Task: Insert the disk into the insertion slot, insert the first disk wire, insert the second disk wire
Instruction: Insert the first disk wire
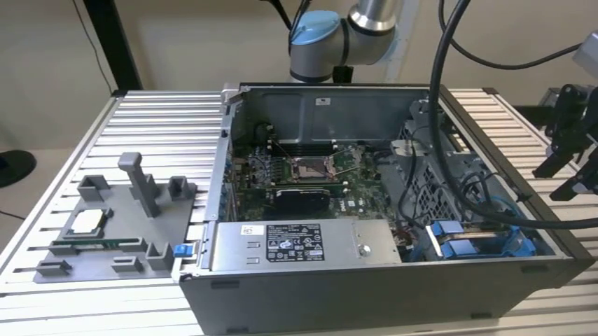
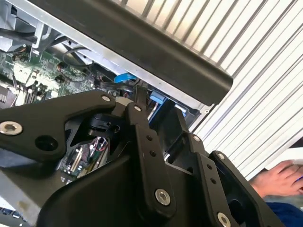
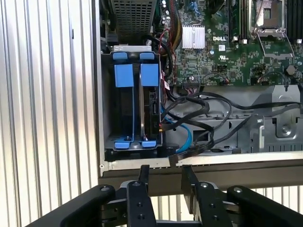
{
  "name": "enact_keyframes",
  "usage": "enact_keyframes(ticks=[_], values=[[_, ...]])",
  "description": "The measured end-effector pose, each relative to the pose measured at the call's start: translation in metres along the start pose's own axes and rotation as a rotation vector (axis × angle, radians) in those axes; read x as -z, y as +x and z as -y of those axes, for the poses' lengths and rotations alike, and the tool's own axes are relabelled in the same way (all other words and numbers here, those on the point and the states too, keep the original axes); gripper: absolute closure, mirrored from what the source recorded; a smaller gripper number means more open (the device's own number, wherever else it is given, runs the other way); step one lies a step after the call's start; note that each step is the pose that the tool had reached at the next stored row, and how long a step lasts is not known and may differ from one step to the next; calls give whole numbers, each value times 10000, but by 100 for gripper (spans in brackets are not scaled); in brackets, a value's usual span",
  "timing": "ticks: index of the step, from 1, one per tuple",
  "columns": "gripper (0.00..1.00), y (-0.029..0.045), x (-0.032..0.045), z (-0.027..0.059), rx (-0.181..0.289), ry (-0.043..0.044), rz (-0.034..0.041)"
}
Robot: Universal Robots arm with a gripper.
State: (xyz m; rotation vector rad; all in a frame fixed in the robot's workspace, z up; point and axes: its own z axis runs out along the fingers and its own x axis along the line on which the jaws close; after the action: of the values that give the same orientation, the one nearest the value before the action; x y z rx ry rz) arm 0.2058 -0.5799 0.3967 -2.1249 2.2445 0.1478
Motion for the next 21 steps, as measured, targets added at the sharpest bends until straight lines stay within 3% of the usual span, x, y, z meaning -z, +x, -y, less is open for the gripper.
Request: enact_keyframes(ticks=[13,14,17,21], values=[[0,0,0,2,1,-7,0],[0,0,0,3,-1,-34,-1],[0,0,0,2,-18,-219,-12],[0,0,-3,3,-16,-232,-12]])
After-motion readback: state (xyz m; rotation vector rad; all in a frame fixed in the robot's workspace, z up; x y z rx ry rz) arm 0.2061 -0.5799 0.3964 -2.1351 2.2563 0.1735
